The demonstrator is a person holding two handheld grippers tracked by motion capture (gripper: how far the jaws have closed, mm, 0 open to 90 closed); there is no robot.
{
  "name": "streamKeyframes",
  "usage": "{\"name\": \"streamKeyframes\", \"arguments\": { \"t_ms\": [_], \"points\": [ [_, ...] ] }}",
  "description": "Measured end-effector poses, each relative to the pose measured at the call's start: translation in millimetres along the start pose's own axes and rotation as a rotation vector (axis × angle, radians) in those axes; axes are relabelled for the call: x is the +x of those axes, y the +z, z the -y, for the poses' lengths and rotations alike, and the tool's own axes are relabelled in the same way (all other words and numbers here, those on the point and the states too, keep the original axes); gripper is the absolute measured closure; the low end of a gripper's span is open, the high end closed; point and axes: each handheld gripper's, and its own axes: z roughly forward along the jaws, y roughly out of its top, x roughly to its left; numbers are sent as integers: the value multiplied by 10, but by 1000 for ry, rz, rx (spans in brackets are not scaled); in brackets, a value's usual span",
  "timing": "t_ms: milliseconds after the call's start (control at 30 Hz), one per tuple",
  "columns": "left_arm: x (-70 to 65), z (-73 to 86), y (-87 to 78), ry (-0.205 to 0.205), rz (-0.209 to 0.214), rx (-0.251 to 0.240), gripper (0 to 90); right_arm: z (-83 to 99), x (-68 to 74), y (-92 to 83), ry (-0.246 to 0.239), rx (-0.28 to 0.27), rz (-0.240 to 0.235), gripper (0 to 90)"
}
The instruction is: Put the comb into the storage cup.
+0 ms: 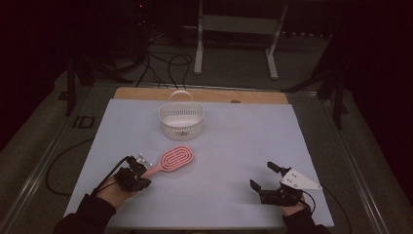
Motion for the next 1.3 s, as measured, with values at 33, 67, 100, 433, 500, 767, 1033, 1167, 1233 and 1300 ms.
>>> {"name": "streamKeyframes", "arguments": {
  "t_ms": [33,67,100,433,500,767,1033,1167,1233,1300],
  "points": [
    [-2,-1,-1,3,1,0,900,-3,1,-2,-2,-2,1,95],
    [-10,-5,-5,8,3,2,900,-4,1,-3,-2,-2,2,95],
    [-22,-8,-8,14,6,5,900,-4,-1,-4,-2,-4,-1,95],
    [-69,-41,-108,103,11,31,900,-3,-3,-6,-1,-5,-1,95],
    [-58,-45,-145,119,13,25,900,-2,-3,-4,-2,-4,-1,95],
    [29,-85,-307,144,23,0,771,-1,-4,0,-2,-4,-2,95],
    [68,-127,-358,146,-2,-3,510,-1,-2,1,-2,-3,0,95],
    [47,-152,-360,155,-17,9,358,0,0,2,1,0,1,95],
    [42,-170,-356,154,-18,21,248,0,0,4,2,-1,0,95],
    [51,-190,-357,158,3,32,162,0,0,5,3,0,-2,95]
  ]
}}
